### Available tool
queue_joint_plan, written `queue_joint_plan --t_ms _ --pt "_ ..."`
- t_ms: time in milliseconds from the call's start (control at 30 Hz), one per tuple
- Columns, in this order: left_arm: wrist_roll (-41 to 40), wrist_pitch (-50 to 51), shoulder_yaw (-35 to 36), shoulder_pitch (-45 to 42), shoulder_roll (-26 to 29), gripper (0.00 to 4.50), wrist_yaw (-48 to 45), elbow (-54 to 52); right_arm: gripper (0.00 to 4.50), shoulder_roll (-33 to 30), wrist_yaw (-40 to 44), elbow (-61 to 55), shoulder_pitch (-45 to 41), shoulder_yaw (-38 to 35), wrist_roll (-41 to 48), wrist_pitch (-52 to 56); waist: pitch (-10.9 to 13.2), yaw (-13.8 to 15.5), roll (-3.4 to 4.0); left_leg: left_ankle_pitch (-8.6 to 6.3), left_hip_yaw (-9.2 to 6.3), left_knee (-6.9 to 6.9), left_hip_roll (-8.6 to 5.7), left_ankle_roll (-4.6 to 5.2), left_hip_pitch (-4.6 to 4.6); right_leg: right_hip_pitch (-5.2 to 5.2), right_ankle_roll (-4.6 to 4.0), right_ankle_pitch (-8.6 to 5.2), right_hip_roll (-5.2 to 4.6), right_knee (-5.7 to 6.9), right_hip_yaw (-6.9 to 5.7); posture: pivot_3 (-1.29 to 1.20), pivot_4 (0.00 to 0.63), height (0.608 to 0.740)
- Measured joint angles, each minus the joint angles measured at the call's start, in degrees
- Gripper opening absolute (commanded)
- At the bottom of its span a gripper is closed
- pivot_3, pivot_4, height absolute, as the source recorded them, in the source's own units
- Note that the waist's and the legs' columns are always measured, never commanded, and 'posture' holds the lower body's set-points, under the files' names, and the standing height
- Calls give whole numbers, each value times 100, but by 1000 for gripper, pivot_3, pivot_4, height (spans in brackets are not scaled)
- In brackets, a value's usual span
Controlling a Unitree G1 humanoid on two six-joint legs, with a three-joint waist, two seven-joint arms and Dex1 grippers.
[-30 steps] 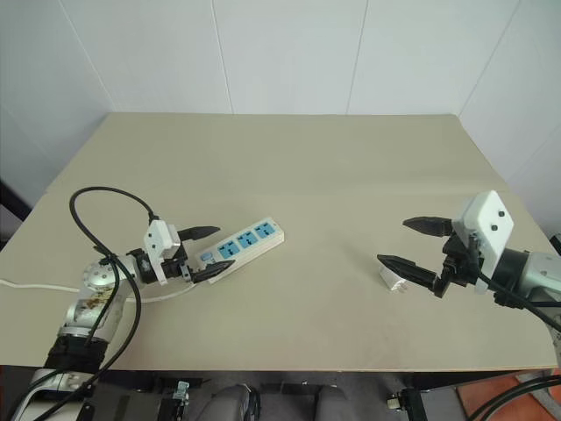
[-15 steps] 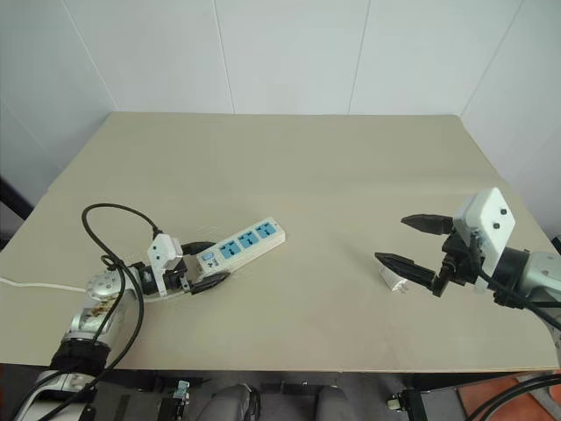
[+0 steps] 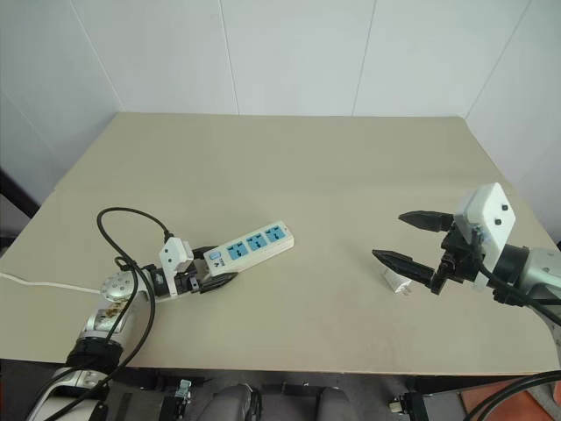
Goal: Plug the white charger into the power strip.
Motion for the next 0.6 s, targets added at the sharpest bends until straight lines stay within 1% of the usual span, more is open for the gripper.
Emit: queue_joint_plan --t_ms 200,333,467,600 --pt "-2 -69 -65 -60 -95 3340 -264 33 4500 -25 39 29 46 -16 -1 0 -2 1 4 0 0 1 -2 0 -3 0 1 0 0 -3 -1 0 150 740" --pt "22 -476 -489 -263 -209 3340 -1008 174 4500 -117 72 281 -216 120 -33 0 -2 -3 3 0 5 3 -4 0 -5 -1 1 1 0 -4 -1 0 150 740" --pt "155 -774 -862 -954 -332 3340 -1623 921 4500 -176 108 548 -622 311 38 139 -1 -4 2 0 6 7 -11 1 -9 -3 1 1 3 -3 -2 0 150 740" --pt "255 -1005 -1040 -1435 -348 3340 -2126 1453 4500 -319 105 611 -769 379 46 358 -1 -17 1 -4 6 7 -9 7 -20 -7 2 1 4 -13 -6 0 150 740"
